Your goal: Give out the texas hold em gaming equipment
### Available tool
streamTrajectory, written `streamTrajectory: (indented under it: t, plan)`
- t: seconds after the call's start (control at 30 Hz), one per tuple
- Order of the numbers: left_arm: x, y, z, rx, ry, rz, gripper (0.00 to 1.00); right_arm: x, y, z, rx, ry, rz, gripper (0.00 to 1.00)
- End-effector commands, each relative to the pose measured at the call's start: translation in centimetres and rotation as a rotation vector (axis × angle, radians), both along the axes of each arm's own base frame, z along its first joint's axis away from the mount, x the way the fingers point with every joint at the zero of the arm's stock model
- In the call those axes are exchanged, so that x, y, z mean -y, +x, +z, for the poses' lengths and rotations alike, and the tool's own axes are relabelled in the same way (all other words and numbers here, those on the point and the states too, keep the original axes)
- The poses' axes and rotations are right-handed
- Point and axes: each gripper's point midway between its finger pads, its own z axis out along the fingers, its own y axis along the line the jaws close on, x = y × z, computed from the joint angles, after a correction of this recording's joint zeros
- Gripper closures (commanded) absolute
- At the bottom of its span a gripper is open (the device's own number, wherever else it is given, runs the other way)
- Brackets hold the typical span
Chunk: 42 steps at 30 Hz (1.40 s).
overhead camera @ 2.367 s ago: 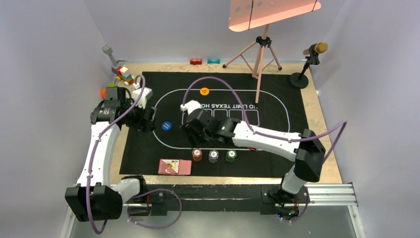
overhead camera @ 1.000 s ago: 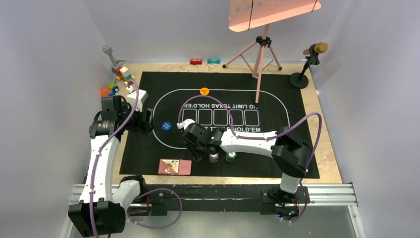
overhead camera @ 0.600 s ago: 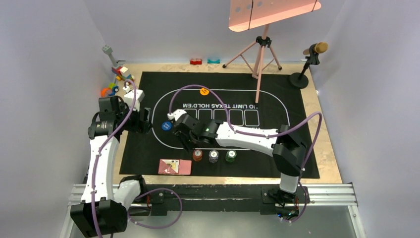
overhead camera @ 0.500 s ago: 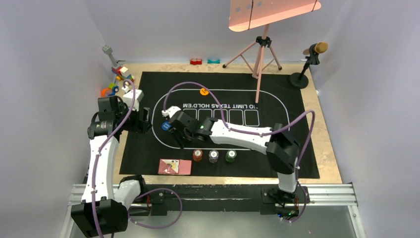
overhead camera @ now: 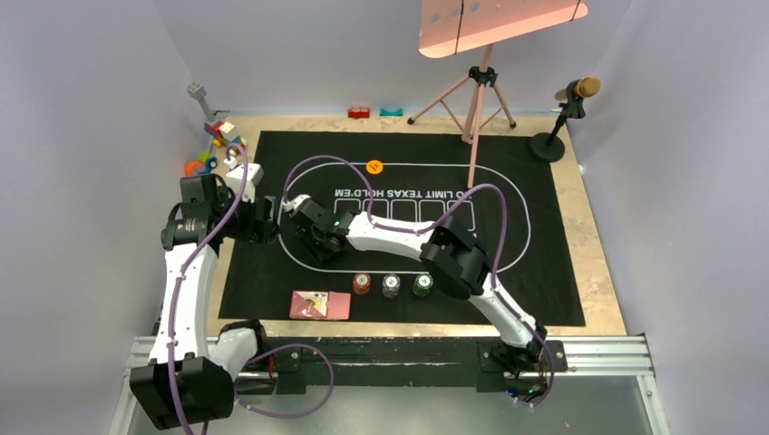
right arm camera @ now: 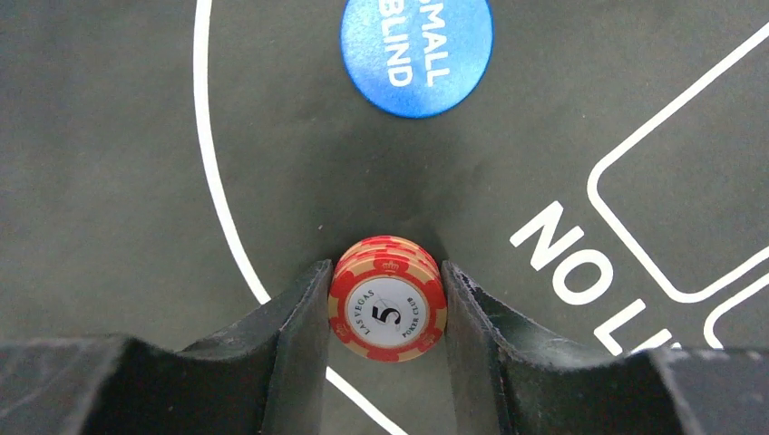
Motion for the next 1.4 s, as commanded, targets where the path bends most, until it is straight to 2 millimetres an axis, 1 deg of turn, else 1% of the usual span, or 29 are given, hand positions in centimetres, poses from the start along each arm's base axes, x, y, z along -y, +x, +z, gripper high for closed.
streamTrajectory:
  t: [0.0,0.1,0.2,0.27,0.3,0.4,0.5,0.53,0.6,0.63,0.67,0.7,0.83,0.9,0.97,1.03,1.1,1.13,1.27,1.3,1.37]
  plan:
    - [0.3,0.7,1.6,0.070,-0.027,-0.002,0.08,-2.9,1.8,3.4,0.066,0.119,0.021,1.00]
    - [0.4,0.8,1.6,0.071,-0.036,0.004,0.08,-3.3,2.3,2.5,0.062,0.128,0.018,0.99]
    - [0.3,0.9,1.5,0.063,-0.035,0.008,0.07,-3.4,2.3,1.6,0.053,0.124,0.020,0.96]
    - [0.2,1.0,1.3,0.057,-0.034,0.012,0.07,-3.5,2.2,1.3,0.046,0.126,0.023,0.92]
    - [0.2,1.1,1.2,0.054,-0.034,0.016,0.07,-3.5,2.1,1.1,0.041,0.125,0.025,0.88]
    - [0.1,1.2,1.1,0.048,-0.033,0.020,0.07,-3.6,1.9,1.1,0.027,0.135,0.028,0.67]
    - [0.1,1.2,1.1,0.053,-0.033,0.024,0.07,-3.6,1.8,1.9,0.028,0.159,0.025,0.48]
    - [0.1,1.2,1.1,0.054,-0.032,0.023,0.07,-3.5,1.9,2.4,0.027,0.171,0.024,0.39]
    - [0.0,1.2,0.8,0.046,-0.032,0.023,0.06,-3.3,2.1,3.5,0.033,0.194,0.019,0.30]
    - [0.0,1.2,0.7,0.043,-0.030,0.024,0.06,-3.2,2.3,4.7,0.044,0.214,0.016,0.26]
    - [0.0,1.2,0.7,0.042,-0.029,0.023,0.05,-3.0,2.4,5.5,0.053,0.227,0.013,0.20]
    - [0.0,1.2,0.6,0.039,-0.029,0.022,0.05,-2.8,2.7,6.4,0.062,0.243,0.008,0.16]
    - [-0.1,1.2,0.5,0.037,-0.025,0.026,0.03,-1.6,3.2,10.3,0.107,0.291,-0.005,0.11]
    - [-0.2,1.3,0.5,0.039,-0.020,0.030,0.02,-0.9,3.1,12.1,0.128,0.309,-0.004,0.10]
    - [-0.3,1.3,0.6,0.041,-0.016,0.034,0.00,0.0,2.6,13.4,0.142,0.315,0.005,0.09]
    - [-0.5,1.4,0.5,0.039,-0.011,0.040,0.00,1.2,1.8,14.2,0.144,0.316,0.018,0.08]
    - [-0.5,1.4,0.4,0.035,-0.012,0.037,0.00,2.6,0.9,14.0,0.137,0.301,0.024,0.07]
    - [-0.4,1.4,0.4,0.033,-0.014,0.038,0.00,3.3,0.3,13.6,0.127,0.285,0.033,0.06]
    - [-0.2,1.3,0.3,0.032,-0.022,0.021,0.00,5.8,-2.7,11.5,0.069,0.222,0.070,0.05]
    - [0.0,1.2,0.3,0.033,-0.026,0.014,0.00,6.4,-3.4,10.6,0.052,0.206,0.077,0.04]
    - [0.3,1.1,0.2,0.034,-0.037,-0.004,0.00,7.0,-4.8,9.7,0.022,0.204,0.086,0.04]
